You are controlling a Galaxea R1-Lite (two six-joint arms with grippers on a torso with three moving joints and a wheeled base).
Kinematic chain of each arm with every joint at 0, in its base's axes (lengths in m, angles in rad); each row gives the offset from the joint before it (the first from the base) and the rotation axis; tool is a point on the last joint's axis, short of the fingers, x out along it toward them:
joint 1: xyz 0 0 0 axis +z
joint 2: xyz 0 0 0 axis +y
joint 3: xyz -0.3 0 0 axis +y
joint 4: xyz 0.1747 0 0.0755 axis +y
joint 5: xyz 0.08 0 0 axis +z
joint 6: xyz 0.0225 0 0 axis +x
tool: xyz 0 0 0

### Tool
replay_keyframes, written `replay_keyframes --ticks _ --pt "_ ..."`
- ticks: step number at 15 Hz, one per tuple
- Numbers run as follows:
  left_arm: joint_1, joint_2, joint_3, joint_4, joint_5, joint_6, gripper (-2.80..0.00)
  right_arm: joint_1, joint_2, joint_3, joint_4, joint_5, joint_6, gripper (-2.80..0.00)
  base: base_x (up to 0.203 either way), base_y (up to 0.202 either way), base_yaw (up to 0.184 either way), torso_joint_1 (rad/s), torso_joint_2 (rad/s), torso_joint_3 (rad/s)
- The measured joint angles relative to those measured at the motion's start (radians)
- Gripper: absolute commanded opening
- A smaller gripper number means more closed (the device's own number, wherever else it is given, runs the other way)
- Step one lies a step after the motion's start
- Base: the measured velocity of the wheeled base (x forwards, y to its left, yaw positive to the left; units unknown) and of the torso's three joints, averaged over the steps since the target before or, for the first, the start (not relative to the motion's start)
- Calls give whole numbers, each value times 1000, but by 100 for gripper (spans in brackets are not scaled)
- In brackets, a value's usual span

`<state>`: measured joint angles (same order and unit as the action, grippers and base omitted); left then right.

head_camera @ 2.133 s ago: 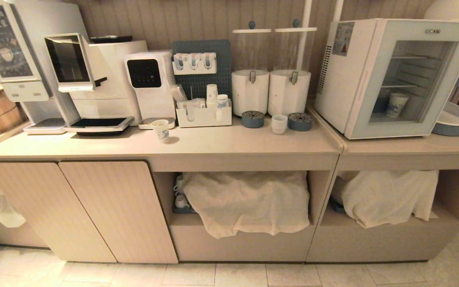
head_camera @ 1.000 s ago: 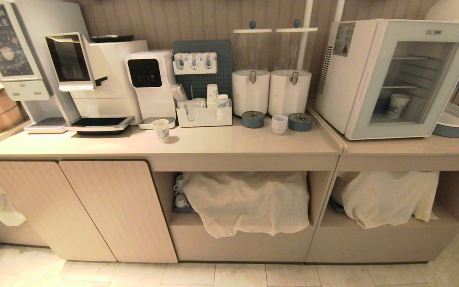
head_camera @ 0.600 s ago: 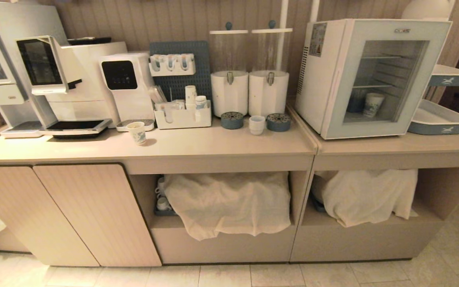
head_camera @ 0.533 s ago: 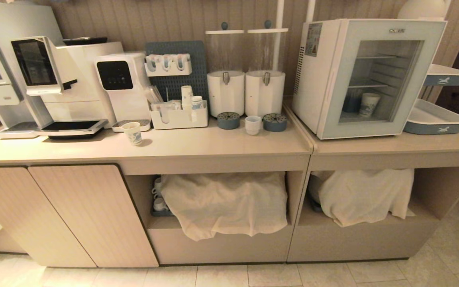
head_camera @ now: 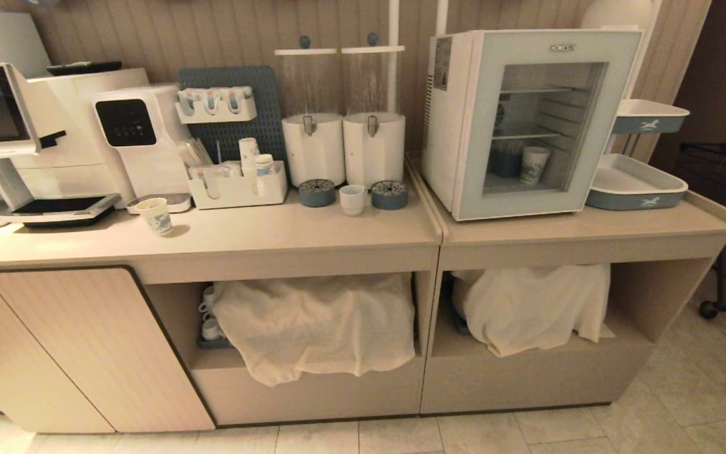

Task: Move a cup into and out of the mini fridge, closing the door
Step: Open the freezer door

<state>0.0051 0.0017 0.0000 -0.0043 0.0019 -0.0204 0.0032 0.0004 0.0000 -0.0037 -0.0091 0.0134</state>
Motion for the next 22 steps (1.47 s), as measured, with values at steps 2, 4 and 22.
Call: replay_keyframes --ticks 2,4,22 --pt "0 0 0 0 0 0 -280 -1 0 0 0 0 0 -280 0 -195 -8 5 7 2" --pt "0 0 0 0 0 0 -280 -1 0 0 -1 0 0 -280 0 -197 -9 -2 1 5" --pt "0 0 0 0 0 0 -280 0 0 0 0 0 0 -280 0 -194 -8 3 3 3"
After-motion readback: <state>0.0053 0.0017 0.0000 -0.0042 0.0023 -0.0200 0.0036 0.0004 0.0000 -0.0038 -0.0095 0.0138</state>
